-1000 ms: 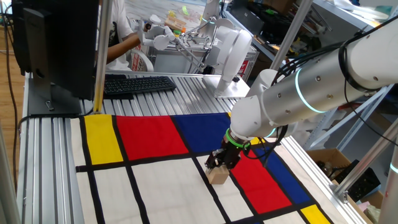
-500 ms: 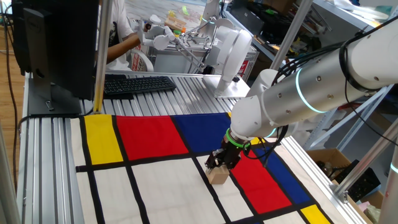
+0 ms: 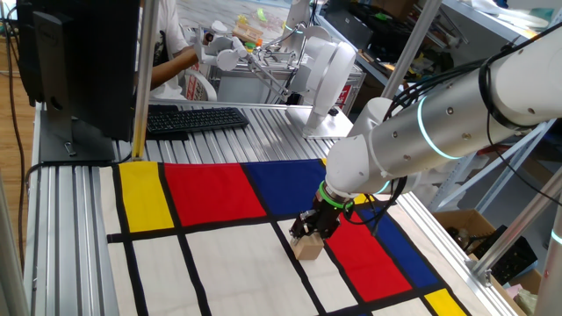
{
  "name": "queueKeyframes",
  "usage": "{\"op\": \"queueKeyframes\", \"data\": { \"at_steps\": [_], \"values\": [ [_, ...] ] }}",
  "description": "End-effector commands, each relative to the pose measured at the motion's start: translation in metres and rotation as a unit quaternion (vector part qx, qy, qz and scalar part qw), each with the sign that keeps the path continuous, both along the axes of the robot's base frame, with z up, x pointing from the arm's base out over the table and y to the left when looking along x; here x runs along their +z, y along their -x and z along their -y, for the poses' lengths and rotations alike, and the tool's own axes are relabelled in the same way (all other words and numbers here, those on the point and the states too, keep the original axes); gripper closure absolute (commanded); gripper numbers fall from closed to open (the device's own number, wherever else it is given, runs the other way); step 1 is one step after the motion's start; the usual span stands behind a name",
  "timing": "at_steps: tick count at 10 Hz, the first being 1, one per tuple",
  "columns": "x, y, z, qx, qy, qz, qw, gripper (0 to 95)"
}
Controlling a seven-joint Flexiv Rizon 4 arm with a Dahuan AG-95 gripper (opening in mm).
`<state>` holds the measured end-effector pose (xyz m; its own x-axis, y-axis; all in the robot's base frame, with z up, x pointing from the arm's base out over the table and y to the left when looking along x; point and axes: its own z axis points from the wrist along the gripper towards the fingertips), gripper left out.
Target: Hold a small block with the gripper and sweep it from left to right on the table
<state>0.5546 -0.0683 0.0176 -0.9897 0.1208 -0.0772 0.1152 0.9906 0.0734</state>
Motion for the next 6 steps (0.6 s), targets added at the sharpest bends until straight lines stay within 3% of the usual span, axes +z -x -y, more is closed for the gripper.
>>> {"op": "queueKeyframes", "data": {
  "at_steps": [1,3,6],
  "values": [
    [0.0004,0.0,0.0002,0.001,0.003,-0.001,1.0,95.0],
    [0.0004,0.0,0.0002,0.009,0.018,-0.004,0.9998,95.0],
    [0.0004,0.0,0.0002,0.027,0.018,-0.003,0.9995,95.0]
  ]
}}
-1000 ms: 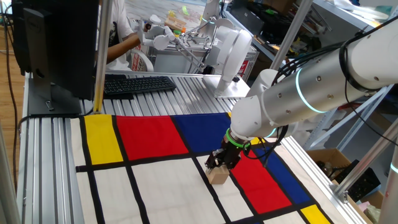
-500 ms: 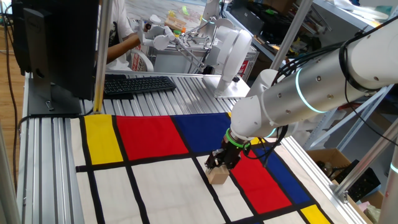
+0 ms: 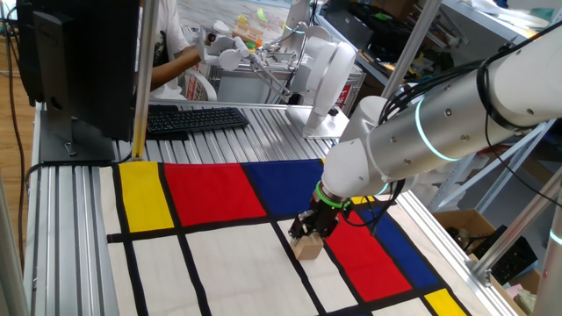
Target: Hold a small block with the gripper and sweep it from left to right on the table
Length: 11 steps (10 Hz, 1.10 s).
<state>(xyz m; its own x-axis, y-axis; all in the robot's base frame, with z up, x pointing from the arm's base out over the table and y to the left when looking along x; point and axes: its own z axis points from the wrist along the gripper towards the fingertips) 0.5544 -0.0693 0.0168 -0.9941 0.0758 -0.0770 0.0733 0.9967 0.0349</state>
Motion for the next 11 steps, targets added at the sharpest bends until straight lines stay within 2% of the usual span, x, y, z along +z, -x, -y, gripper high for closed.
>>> {"op": "queueKeyframes", "data": {
  "at_steps": [1,5,8,11],
  "values": [
    [0.0012,-0.0002,-0.0007,0.014,-0.001,-0.001,0.9999,95.0],
    [0.0012,-0.0002,-0.0007,0.05,-0.002,-0.001,0.9987,95.0],
    [0.0012,-0.0002,-0.0007,0.06,0.005,-0.004,0.9982,95.0],
    [0.0012,-0.0002,-0.0007,0.063,0.002,-0.003,0.998,95.0]
  ]
}}
